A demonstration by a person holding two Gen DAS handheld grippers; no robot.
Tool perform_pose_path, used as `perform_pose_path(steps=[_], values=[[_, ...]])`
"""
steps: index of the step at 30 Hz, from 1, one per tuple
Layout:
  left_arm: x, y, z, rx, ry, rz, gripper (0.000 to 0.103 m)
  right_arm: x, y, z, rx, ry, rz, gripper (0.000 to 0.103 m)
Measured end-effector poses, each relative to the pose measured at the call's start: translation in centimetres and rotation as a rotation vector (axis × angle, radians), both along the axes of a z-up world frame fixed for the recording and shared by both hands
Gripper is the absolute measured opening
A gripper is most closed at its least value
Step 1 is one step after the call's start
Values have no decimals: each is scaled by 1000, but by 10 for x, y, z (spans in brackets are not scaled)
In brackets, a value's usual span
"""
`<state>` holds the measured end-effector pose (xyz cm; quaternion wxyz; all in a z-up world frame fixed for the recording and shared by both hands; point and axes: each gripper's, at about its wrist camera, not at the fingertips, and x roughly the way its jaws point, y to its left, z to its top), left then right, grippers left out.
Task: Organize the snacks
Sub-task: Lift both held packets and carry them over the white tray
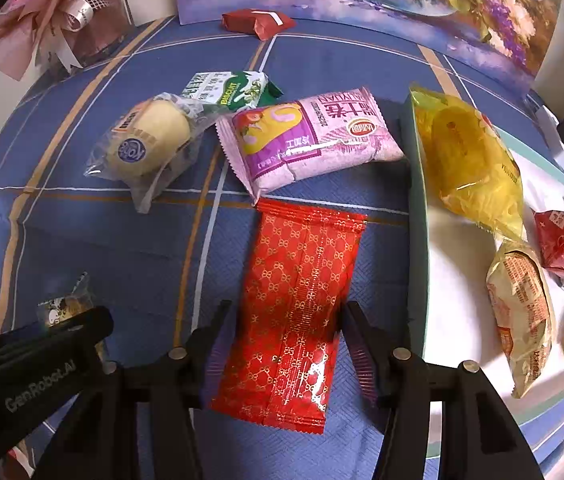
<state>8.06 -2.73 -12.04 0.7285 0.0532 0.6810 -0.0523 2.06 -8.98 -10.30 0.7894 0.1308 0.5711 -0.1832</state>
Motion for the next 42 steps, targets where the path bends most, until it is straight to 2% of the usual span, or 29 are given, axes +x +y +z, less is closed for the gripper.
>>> perform_pose_path(steps=[9, 12, 16, 21, 28, 32, 42], values=[[5, 5, 1, -4, -7, -1, 54, 1, -4, -3, -3, -5, -4, 57], [6, 8, 5, -7, -12, -3, 52, -1, -5, 2, 4, -13, -15, 51], [6, 14, 10, -27, -13, 15, 52, -1, -8, 4, 27, -20, -29, 49], [5, 24, 27, -42, -54, 29, 51, -4, -15, 16, 62, -47, -45, 49], [-1, 28, 56, -62, -120, 23, 51, -15, -23, 46, 67, -116, -48, 49], [-6, 26, 67, -75, -142, 11, 51, -20, -29, 51, 70, -127, -71, 49], [-26, 2, 99, -123, -185, -78, 51, -52, -75, 77, 103, -200, -216, 49]])
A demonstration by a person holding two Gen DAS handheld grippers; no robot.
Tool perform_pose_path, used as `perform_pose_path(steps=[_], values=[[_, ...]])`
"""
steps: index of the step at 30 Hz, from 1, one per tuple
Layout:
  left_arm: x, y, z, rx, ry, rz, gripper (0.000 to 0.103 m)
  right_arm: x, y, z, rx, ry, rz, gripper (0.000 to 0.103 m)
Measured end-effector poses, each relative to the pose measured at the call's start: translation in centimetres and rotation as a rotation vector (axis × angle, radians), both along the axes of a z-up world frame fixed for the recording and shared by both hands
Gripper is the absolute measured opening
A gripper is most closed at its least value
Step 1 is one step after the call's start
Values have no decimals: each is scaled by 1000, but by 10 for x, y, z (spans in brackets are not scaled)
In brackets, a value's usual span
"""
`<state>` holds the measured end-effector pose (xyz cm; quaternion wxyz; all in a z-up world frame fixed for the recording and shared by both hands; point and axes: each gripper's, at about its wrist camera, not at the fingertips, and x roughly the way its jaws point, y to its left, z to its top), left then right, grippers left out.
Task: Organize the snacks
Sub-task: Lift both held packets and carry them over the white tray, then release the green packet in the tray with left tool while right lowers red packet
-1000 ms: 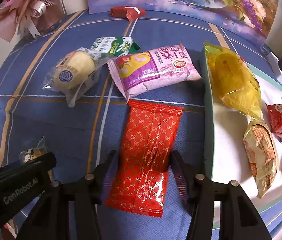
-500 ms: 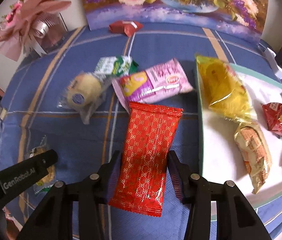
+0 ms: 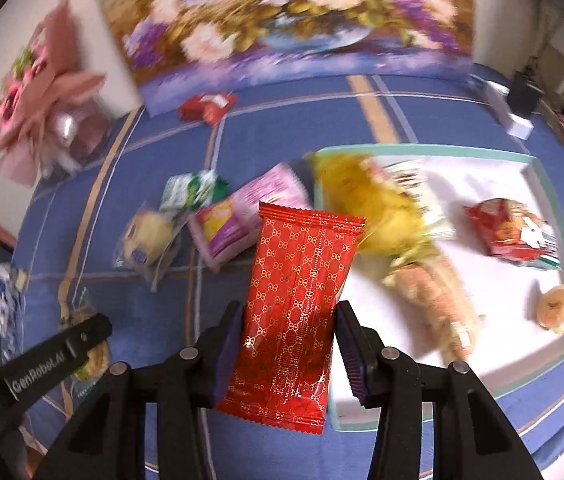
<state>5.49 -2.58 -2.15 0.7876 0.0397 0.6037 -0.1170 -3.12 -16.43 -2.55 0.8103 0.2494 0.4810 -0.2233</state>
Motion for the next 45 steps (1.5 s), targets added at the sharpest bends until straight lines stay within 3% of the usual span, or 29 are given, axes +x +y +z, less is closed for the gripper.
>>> perform_pose_path(steps=[11, 20, 30, 45], values=[[-46, -85, 10, 20, -39, -235, 52, -60, -71, 18, -5, -32, -232, 49], [-96, -142, 3, 42, -50, -384, 52, -106, -115, 24, -9, -49, -332, 49], [-104, -164, -11, 71, -45, -396, 52, -125, -135, 15, 30, -42, -357, 49], [-99, -182, -50, 83, 19, -417, 52, -105, -138, -47, 130, 109, -319, 49]])
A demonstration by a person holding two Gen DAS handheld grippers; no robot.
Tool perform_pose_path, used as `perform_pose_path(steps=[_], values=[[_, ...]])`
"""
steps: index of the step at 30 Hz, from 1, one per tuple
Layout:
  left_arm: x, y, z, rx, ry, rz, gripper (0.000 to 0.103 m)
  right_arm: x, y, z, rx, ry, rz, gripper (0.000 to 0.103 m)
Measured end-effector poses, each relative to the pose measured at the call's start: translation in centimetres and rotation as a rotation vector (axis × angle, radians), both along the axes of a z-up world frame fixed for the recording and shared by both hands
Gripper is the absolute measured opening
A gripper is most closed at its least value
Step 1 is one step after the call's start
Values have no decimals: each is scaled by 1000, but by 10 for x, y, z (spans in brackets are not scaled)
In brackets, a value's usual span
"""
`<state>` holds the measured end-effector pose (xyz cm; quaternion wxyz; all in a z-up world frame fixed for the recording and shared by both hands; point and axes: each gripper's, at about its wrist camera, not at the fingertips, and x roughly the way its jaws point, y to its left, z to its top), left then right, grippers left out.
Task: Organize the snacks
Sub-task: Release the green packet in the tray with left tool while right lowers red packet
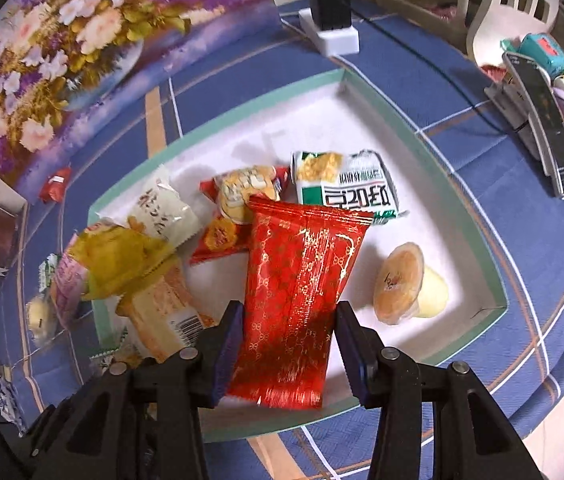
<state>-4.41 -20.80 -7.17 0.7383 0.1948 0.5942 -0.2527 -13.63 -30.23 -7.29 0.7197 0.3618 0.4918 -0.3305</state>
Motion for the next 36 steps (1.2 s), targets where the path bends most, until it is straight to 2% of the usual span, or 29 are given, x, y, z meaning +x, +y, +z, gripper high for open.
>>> perform_pose_path(steps=[10, 12, 14, 23, 30, 32, 36], values=[[4, 2, -11, 13, 19, 10, 52, 5, 2, -3, 7, 12, 10, 49], [2, 2, -11, 9, 27, 14, 56, 5, 2, -2, 8, 16, 10, 49], [6, 5, -6, -16, 44, 15, 66, 4, 3, 3, -8, 19, 10, 50], [11, 19, 34, -105, 14, 34, 68, -3, 3, 49, -106, -50, -7, 50], [29, 48, 56, -148, -11, 153, 83, -12, 7, 71, -147, -85, -13, 50], [36, 60, 60, -145, -38, 198, 90, -11, 10, 73, -154, -80, -8, 50], [54, 82, 60, -117, -115, 289, 94, -7, 17, 72, -163, -62, 14, 56]])
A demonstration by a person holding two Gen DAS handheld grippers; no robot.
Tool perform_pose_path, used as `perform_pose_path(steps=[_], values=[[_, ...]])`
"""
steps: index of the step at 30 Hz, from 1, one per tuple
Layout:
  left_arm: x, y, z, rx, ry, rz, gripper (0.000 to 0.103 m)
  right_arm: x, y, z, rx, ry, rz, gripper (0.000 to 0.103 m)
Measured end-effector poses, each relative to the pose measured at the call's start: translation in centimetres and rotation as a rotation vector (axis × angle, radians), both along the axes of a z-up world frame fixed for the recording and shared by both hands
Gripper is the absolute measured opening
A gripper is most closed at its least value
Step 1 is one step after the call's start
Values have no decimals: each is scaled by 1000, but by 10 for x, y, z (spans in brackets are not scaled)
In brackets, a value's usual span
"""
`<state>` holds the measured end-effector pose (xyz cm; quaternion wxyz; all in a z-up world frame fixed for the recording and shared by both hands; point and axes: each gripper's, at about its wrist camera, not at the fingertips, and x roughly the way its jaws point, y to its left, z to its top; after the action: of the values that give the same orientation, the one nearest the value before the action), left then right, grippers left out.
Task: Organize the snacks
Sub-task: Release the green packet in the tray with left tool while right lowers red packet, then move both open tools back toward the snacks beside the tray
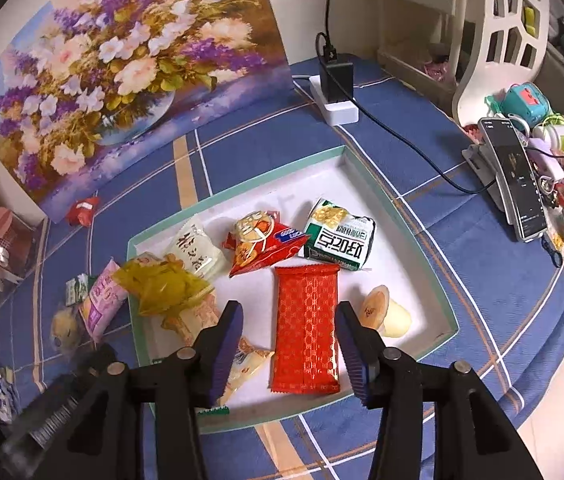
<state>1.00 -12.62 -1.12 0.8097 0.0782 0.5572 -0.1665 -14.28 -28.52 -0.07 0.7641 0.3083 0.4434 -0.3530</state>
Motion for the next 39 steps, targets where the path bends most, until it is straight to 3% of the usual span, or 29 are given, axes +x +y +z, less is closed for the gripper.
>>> perform_pose_path(steps=[4, 12, 19, 28, 39], values=[[16, 26, 4, 25, -50, 94, 97, 11, 16, -1, -20, 18, 53, 59], [47, 87, 2, 91, -70, 261, 101, 44, 55, -12, -19, 34, 172, 76], [61, 129, -2, 92, -44, 347, 102, 65, 81, -19, -11, 27, 228, 103], [73, 158, -8, 80, -16, 400, 102, 86, 105, -26, -11, 39, 294, 103], [88, 137, -12, 101, -19, 344, 102, 116, 114, -27, -33, 12, 340, 103]])
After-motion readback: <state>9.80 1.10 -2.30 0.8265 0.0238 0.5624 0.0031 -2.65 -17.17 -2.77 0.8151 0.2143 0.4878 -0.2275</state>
